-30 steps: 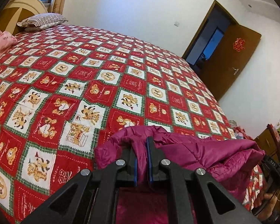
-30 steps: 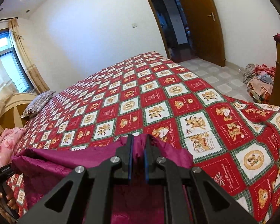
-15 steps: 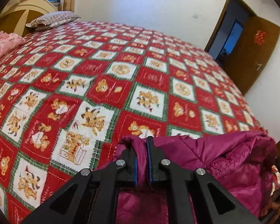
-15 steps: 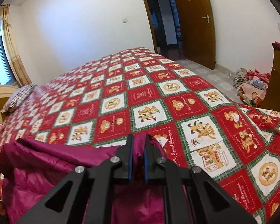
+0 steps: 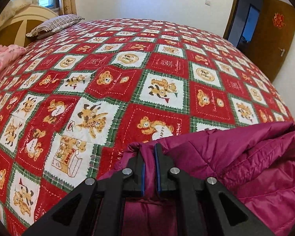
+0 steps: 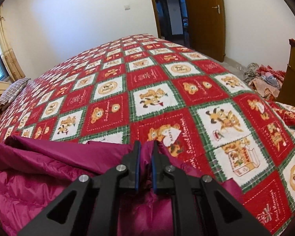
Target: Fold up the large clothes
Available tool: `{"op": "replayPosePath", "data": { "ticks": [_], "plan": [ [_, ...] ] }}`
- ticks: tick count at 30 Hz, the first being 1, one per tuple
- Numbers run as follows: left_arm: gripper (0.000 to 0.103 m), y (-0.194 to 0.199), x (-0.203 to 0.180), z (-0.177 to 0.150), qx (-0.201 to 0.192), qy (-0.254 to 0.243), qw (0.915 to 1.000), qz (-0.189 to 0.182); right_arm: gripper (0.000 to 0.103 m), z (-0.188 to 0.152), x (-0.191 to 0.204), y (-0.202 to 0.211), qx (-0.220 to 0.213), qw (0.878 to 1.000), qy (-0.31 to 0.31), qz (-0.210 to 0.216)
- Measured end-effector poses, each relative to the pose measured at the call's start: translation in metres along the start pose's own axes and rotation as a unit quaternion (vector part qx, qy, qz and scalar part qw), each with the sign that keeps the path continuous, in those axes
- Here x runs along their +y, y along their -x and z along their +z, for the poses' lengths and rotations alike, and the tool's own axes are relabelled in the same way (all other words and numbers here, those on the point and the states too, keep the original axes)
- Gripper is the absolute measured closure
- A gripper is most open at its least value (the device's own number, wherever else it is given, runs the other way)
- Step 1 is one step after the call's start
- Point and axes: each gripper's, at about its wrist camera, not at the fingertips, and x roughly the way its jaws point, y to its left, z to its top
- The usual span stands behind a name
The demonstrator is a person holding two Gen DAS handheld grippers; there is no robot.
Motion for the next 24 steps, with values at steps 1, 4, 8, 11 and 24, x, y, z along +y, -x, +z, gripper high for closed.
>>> {"op": "replayPosePath", "data": {
  "ticks": [1,4,8,11,24],
  "plan": [
    [0.095,-0.002,-0.003,-0.001,-0.003,-0.006,1.0,0.006,0.091,-0.001,0.0,-0.002,0.003,1.0,-0.001,-0.001],
    [0.095,-0.004,-0.01,-0.005,-0.012,-0.022,0.9993,0.026,0.091,-0.002,0.0,-0.007,0.013,1.0,-0.002,-0.004],
    [0.095,-0.006,-0.017,-0.006,-0.019,-0.039,0.9979,0.049,0.09,-0.003,0.001,-0.012,0.021,1.0,0.002,-0.003],
    [0.095,-0.006,-0.015,-0.006,-0.02,-0.038,0.998,0.048,0.09,-0.003,0.0,-0.014,0.022,1.0,0.0,-0.001],
    [0.089,0.08,0.046,0.021,-0.047,0.039,0.9952,-0.077,0.09,-0.004,0.0,-0.015,0.02,1.0,0.0,-0.002]
  ]
}}
